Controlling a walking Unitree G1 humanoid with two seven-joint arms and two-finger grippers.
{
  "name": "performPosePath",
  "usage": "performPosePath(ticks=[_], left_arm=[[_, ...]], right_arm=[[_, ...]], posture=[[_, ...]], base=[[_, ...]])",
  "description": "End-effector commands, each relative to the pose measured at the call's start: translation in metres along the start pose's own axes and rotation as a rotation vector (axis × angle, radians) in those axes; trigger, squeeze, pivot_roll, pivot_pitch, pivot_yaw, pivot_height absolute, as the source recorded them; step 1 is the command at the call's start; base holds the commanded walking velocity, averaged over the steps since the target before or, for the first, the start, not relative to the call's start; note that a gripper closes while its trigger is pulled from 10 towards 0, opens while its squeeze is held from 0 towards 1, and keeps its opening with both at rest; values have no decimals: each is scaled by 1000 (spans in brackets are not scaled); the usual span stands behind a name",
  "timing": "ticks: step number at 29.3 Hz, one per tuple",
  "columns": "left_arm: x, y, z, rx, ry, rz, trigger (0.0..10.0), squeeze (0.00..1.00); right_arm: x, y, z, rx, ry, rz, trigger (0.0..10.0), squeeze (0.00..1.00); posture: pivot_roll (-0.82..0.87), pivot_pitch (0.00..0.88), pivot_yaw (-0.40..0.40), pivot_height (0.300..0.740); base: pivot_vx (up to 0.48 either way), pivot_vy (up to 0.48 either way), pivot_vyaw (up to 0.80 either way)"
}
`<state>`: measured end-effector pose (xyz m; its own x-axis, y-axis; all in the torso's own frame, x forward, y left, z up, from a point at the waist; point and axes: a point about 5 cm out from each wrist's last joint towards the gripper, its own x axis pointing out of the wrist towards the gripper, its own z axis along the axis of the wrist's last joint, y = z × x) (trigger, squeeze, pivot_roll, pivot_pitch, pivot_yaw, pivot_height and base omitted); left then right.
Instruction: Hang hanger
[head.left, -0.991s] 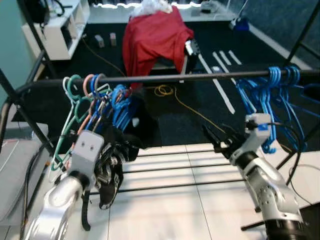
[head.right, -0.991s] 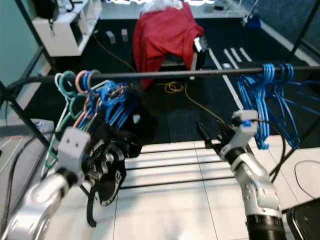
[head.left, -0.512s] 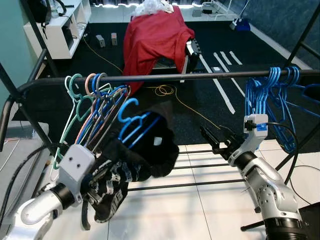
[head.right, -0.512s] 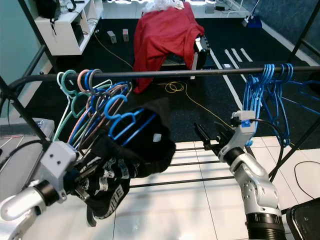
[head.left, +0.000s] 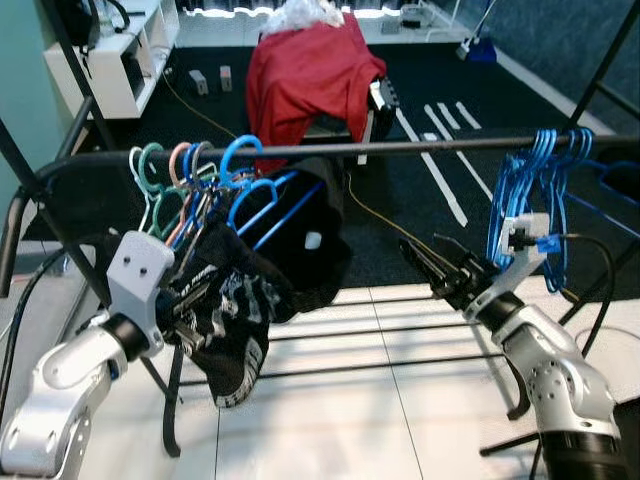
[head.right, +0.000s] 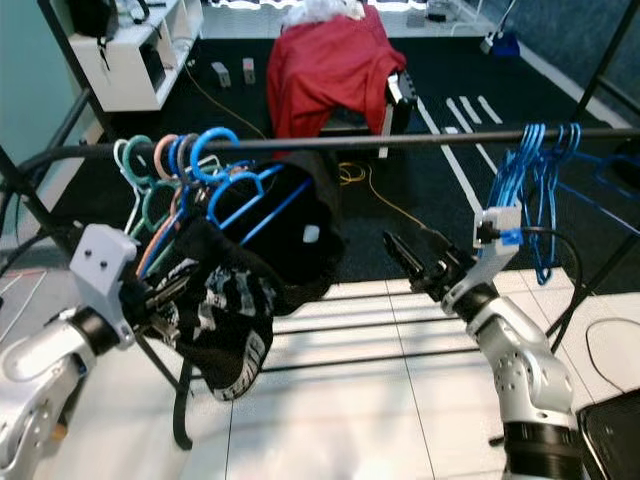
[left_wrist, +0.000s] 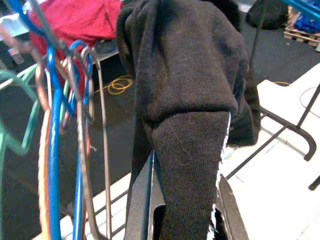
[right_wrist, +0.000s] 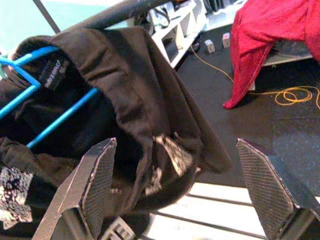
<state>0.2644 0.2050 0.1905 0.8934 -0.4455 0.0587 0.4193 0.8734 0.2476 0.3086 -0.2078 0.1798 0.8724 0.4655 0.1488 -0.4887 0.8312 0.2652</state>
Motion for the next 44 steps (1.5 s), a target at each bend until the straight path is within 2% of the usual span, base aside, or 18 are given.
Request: performPosePath(ticks=[1, 6, 11, 20, 22, 23, 24, 25, 26, 28, 29, 30, 31, 32, 36, 37, 39, 44], left_arm=[[0, 7, 9, 13, -51, 28, 10000, 0], [6, 1, 10, -11, -67, 24, 10000, 0], [17, -11, 10, -38, -81, -7, 10000, 0], [13, 1, 20, 5, -89, -17, 10000, 0], [13, 4, 25, 9, -107, -8, 10000, 0], [15, 1, 27, -7, -123, -18, 10000, 0], [15, 1, 27, -7, -123, -18, 10000, 0], [16, -2, 29, -19, -135, -27, 10000, 0], [18, -6, 31, -36, -148, -45, 10000, 0], [22, -16, 34, -61, -166, -89, 10000, 0], [24, -21, 36, -76, -176, -112, 10000, 0], [25, -25, 39, -87, -186, -131, 10000, 0], [27, -29, 41, -94, -195, -148, 10000, 0], [28, -32, 42, -97, -200, -158, 10000, 0], [28, -33, 43, -98, -203, -163, 10000, 0], [30, -37, 45, -108, -213, -172, 10000, 0], [32, -46, 50, -130, -230, -201, 10000, 0], [33, -53, 51, -145, -235, -219, 10000, 0]], right_arm=[[6, 1, 1, -29, -4, -19, 10000, 0], [11, 1, -2, -33, -2, -38, 10000, 0], [14, 9, -4, -24, 3, -3, 10000, 0], [22, 22, -5, 33, -20, 39, 10000, 0], [29, 36, -6, 75, -45, 68, 10000, 0], [34, 48, -10, 65, -40, 95, 10000, 180], [34, 48, -10, 65, -40, 95, 10000, 180], [37, 55, -12, 56, -35, 115, 10000, 180], [39, 61, -13, 37, -34, 127, 10000, 1000], [46, 66, -10, -47, -41, 107, 10000, 1000], [49, 67, -7, -135, -43, 91, 10000, 945], [52, 69, -4, -216, -46, 79, 10000, 945], [55, 69, 1, -291, -59, 64, 10000, 39], [56, 70, 4, -330, -69, 56, 10000, 39], [57, 70, 6, -347, -75, 50, 10000, 39], [59, 70, 13, -389, -99, 30, 10000, 0], [63, 71, 27, -483, -147, -8, 10000, 0], [66, 76, 40, -582, -183, -25, 10000, 0]], posture=[[-89, 110, -22, 740], [-86, 108, -24, 740], [-104, 108, -24, 740], [-97, 111, -23, 740], [-102, 104, -24, 740], [-104, 98, -25, 740], [-104, 98, -25, 740], [-104, 98, -25, 740], [-104, 94, -25, 740], [-105, 90, -25, 740], [-105, 90, -25, 740], [-105, 90, -25, 740], [-105, 84, -23, 740], [-105, 84, -23, 740], [-105, 84, -23, 740], [-98, 80, -24, 740], [-98, 80, -24, 740], [-93, 80, -23, 740]], base=[[-435, 0, 0], [-441, 0, 0], [-448, 0, 0], [-448, 0, 0], [-195, 0, 0], [0, 0, 0], [0, 0, 0], [0, 0, 0], [0, 0, 0], [0, 0, 0], [0, 0, 0], [0, 0, 0], [0, 0, 0], [0, 0, 0], [0, 0, 0], [0, 0, 0], [0, 0, 0], [0, 0, 0]])
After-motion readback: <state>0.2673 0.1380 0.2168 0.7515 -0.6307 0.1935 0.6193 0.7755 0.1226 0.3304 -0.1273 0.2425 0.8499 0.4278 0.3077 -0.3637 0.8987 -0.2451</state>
